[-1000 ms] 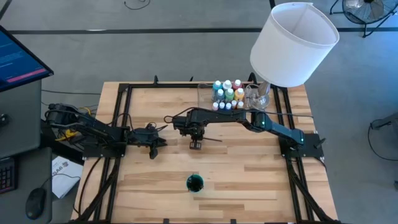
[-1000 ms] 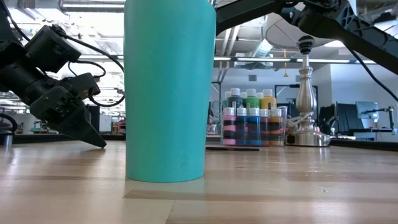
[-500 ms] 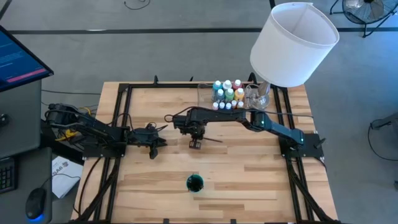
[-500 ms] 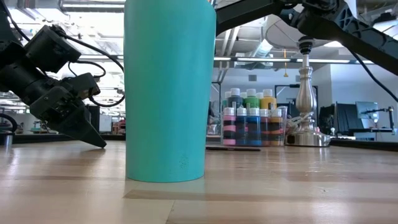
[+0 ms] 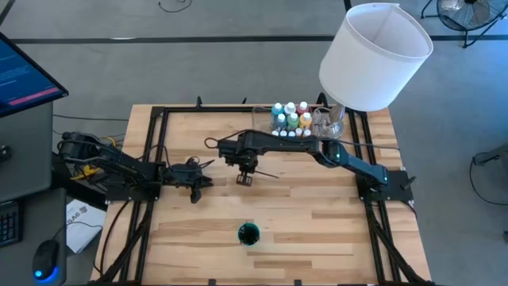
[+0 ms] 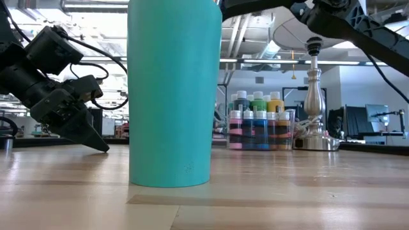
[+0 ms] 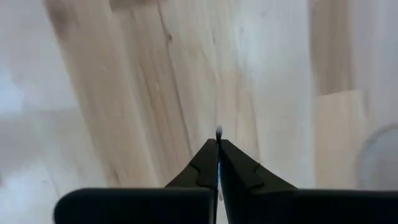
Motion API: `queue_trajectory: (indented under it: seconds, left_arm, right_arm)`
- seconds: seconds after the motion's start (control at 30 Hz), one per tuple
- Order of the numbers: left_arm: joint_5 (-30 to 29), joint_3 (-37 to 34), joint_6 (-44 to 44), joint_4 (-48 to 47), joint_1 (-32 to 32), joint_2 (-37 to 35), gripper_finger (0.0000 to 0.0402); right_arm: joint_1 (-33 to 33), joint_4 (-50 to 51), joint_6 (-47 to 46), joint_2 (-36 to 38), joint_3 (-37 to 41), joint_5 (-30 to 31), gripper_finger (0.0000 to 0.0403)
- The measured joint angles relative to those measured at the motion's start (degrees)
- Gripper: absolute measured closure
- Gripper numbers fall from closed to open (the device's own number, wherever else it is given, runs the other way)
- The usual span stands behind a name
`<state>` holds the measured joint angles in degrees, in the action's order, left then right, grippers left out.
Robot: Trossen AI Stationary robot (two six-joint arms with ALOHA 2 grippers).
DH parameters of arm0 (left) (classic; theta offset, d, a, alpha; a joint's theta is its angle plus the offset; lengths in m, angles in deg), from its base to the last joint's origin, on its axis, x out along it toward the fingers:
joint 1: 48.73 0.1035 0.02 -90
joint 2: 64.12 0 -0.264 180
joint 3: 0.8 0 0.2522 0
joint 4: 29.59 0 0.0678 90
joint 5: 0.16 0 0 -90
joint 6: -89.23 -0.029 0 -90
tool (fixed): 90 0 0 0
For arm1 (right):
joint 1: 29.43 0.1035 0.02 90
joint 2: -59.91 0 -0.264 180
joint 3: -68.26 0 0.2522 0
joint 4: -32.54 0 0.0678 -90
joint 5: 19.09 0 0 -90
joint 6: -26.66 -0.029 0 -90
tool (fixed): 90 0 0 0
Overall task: Pick & Place Paint Supplies
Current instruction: Put the silver paintbrush into the green cup
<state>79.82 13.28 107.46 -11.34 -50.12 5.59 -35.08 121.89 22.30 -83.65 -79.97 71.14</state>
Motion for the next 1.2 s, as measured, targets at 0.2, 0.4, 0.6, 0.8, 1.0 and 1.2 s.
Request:
queue_trajectory:
  seconds: [0.2,0.4,0.6,0.8,1.0,1.2]
  left_arm:
    - [-0.5,0.0,-0.3,0.0,-1.5,0.0,0.0402]
    - [-1.1,0.0,-0.2,0.0,-2.1,0.0,0.0402]
    - [-1.1,0.0,0.0,0.5,-2.1,0.0,0.0402]
    - [-1.2,0.0,0.0,0.7,-2.1,0.0,0.0402]
    - [-1.9,0.0,0.4,0.7,-3.2,0.0,0.0402]
    - [-5.1,0.0,0.5,0.7,-5.7,0.0,0.0402]
  right_arm:
    - [0.9,-1.7,-1.5,5.0,-0.1,0.2,0.0403]
    - [3.7,-4.7,-3.2,12.8,-0.2,7.2,0.0403]
    - [8.8,-9.7,-3.2,20.3,-0.2,18.7,0.0403]
    - [15.4,-17.3,-3.7,22.9,-0.3,23.1,0.0403]
    - [22.0,-17.6,-5.9,22.6,-0.2,32.4,0.0403]
    - [29.2,-21.2,-7.5,22.9,-0.2,42.9,0.0403]
